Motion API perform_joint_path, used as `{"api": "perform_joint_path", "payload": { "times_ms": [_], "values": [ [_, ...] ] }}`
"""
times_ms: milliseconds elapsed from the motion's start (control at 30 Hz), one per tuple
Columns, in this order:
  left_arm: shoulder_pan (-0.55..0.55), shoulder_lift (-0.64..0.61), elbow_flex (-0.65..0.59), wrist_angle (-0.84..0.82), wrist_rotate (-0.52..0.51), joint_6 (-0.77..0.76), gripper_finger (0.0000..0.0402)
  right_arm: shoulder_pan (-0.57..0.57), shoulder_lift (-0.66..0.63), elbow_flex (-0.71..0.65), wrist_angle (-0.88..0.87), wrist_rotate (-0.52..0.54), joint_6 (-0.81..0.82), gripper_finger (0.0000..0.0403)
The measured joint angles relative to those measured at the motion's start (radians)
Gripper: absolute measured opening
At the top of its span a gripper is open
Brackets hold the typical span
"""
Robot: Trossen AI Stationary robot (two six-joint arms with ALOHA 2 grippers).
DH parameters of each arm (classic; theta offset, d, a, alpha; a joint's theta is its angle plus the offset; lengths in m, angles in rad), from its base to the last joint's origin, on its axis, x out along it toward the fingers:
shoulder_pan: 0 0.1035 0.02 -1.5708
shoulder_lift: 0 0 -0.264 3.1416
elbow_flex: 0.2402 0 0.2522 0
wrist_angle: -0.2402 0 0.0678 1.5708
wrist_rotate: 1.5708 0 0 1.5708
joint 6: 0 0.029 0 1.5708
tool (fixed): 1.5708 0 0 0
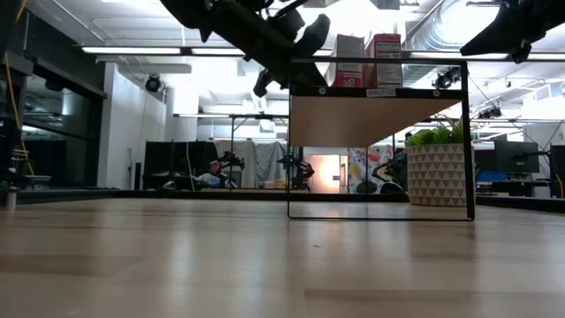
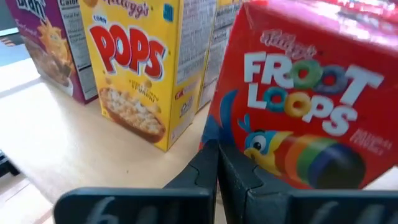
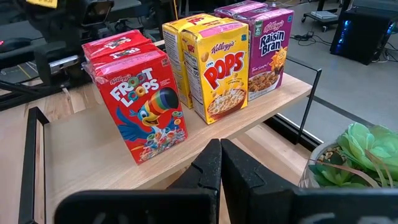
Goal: Stack cereal on shelf
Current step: Put the red cereal box on the shelf aligned with the red cereal box, then return to Home Position
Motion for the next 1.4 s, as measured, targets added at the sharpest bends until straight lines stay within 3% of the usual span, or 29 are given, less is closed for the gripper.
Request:
{"api": "perform_joint_path", "payload": {
  "times_ms": [467, 1000, 1400],
  "values": [
    [-0.002, 0.011, 0.000, 0.007, 0.040, -0.024, 0.0000, 0.000, 0.000, 0.000, 0.000, 0.000, 0.001, 0.0000],
    [-0.095, 0.011, 0.000, -0.012, -0.002, -0.071, 0.0000, 0.000, 0.000, 0.000, 0.000, 0.000, 0.001, 0.0000],
    [-0.036, 0.006, 0.000, -0.032, -0.012, -0.006, 0.0000, 0.000, 0.000, 0.000, 0.000, 0.000, 0.001, 0.0000]
  ]
}}
